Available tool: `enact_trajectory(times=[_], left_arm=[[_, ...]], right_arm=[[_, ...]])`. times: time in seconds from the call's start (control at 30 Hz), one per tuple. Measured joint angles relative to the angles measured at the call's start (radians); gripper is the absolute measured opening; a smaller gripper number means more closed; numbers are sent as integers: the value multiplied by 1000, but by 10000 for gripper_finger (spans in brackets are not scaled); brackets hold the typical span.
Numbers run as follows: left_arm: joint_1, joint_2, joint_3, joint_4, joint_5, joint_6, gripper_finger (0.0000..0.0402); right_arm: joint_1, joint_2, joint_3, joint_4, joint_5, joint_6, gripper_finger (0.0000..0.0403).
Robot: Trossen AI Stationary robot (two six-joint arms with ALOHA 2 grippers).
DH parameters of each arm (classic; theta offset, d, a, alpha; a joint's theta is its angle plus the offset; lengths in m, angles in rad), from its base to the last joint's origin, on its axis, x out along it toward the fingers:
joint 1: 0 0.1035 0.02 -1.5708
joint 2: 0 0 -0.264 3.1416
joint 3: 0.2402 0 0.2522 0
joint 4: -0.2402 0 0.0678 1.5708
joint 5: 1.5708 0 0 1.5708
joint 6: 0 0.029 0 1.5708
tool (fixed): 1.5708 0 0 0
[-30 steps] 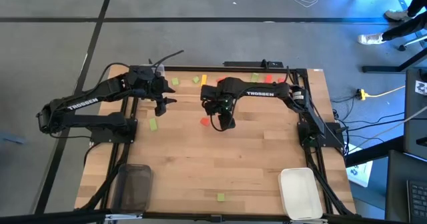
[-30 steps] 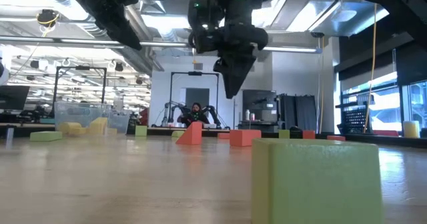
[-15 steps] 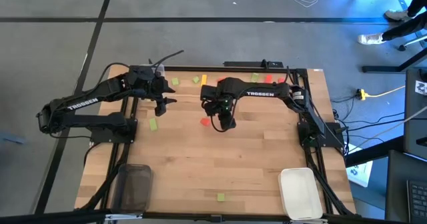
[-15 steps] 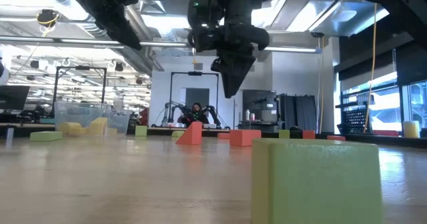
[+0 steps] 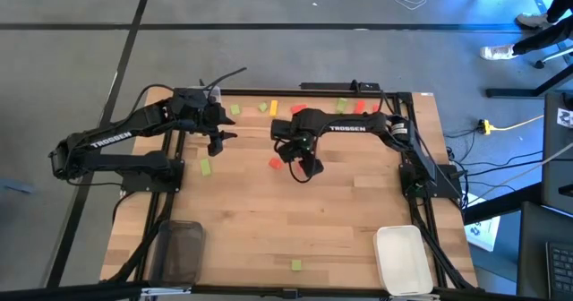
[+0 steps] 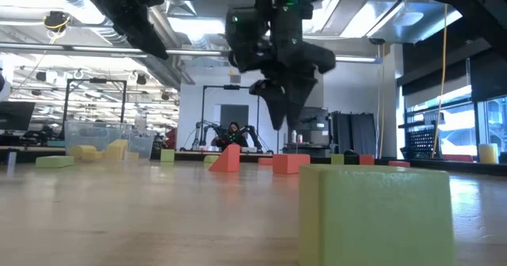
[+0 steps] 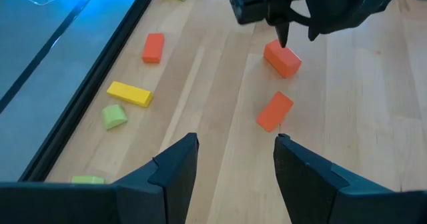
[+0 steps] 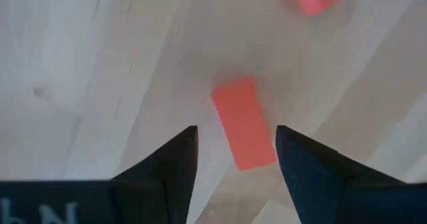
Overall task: Sort & place blocks by color
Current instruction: Put the orange block into the white bin
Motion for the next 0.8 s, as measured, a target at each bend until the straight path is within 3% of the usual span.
enact_trajectory(times=[0.13,0.8], left_arm=[[0,0,0,0,0,0,185],[0,0,0,0,0,-27,185]], right_arm=[[0,0,-49,27,2,-91,200],[0,0,-146,135,5,-154,200]])
